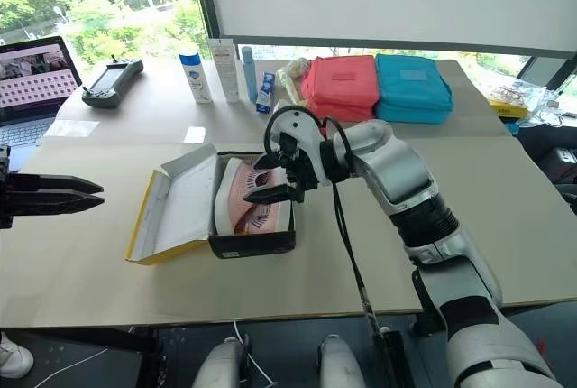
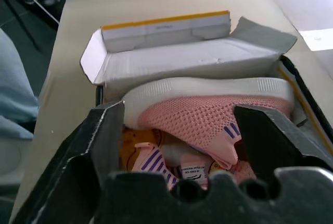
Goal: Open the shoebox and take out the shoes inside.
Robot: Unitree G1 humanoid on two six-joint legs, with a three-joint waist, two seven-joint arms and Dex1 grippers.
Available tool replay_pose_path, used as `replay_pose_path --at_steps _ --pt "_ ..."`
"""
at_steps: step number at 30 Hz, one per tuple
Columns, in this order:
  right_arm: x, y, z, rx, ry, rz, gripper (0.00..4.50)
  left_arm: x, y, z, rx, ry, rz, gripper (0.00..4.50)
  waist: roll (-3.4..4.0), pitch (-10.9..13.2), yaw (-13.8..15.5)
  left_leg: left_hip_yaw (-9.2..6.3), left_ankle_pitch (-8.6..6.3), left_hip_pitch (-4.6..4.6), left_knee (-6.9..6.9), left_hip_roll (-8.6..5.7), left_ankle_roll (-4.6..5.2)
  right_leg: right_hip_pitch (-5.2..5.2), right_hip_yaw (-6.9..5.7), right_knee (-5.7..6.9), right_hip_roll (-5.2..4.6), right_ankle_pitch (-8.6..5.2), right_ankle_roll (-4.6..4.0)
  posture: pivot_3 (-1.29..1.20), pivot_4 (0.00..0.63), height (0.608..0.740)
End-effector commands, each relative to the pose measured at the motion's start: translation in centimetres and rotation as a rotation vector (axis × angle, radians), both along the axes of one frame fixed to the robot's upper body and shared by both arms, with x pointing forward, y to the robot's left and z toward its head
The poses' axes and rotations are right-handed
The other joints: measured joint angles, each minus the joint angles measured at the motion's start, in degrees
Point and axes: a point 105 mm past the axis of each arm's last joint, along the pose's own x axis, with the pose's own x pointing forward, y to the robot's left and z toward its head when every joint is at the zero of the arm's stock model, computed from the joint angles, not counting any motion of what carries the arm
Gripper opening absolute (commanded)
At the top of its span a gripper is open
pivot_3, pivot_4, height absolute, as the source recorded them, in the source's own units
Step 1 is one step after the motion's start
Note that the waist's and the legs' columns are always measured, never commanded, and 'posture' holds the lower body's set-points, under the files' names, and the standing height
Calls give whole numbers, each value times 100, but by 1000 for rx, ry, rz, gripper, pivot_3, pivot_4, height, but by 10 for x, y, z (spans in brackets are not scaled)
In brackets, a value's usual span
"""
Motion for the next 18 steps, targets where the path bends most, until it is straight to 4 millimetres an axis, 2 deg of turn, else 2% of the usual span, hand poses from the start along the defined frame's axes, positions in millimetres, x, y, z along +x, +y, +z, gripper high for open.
replay_pose_path --at_steps 1,6,7,11,15,18 --pt "7 0 7 -34 -88 30 4500 -1 1 11 -2 -53 3 2384 0 0 3 0 0 0 3 0 0 2 0 -1 0 0 0 0 150 724" --pt "26 11 3 -88 -202 48 4500 -5 1 11 2 -58 15 4217 0 0 -20 0 0 1 7 1 0 1 0 4 1 1 0 0 150 724" --pt "30 13 4 -99 -229 52 4500 -5 1 11 1 -59 18 4398 0 0 -27 0 0 1 7 2 0 0 0 5 3 1 0 0 150 724" --pt "44 25 10 -118 -349 53 4500 -7 3 5 21 -61 45 4398 0 0 -20 0 1 1 5 5 -1 -1 1 6 6 1 0 0 150 724" --pt "42 35 7 -152 -442 124 4500 -11 5 4 14 -62 69 4398 0 0 -8 0 3 0 5 6 -4 0 0 6 7 1 0 0 150 724" --pt "37 35 -3 -205 -497 194 4500 -13 7 4 20 -64 81 4398 0 0 -3 0 5 0 6 6 -8 2 0 6 6 1 0 0 150 724"
